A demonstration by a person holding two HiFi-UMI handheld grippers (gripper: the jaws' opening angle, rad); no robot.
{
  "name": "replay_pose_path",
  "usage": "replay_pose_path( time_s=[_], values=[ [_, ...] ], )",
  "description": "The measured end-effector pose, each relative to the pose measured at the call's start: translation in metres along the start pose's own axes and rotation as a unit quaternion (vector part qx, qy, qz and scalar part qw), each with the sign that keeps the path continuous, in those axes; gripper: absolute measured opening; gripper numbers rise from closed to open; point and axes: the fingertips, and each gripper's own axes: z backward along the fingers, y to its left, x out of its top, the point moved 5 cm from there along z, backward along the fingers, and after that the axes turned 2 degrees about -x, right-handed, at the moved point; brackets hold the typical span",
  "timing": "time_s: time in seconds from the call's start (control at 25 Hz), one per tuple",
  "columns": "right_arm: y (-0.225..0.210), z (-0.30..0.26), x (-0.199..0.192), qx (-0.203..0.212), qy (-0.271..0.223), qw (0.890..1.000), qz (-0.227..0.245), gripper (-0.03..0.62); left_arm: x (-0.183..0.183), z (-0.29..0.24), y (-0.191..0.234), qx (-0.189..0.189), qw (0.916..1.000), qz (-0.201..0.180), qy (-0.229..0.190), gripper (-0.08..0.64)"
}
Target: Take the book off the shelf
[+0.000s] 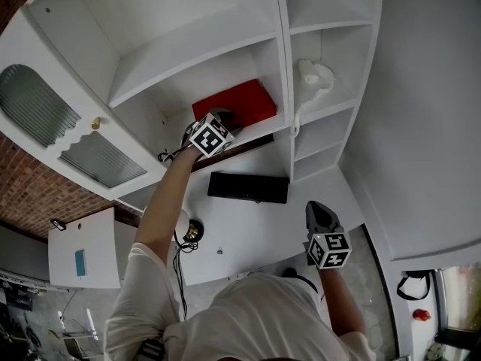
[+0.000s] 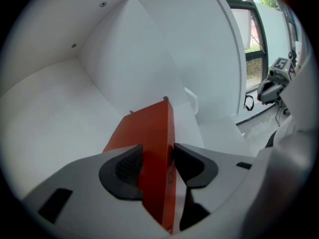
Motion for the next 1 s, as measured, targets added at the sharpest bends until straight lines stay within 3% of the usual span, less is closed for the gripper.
replay_pose_path(
  time_s=[1.0],
  values=[
    [0.004, 0.008, -0.010, 0.015, 0.014, 0.999, -0.026, 0.003, 0.007, 0.030, -0.050, -0.005, 0.9999, -0.009, -0.003, 0.198]
  ],
)
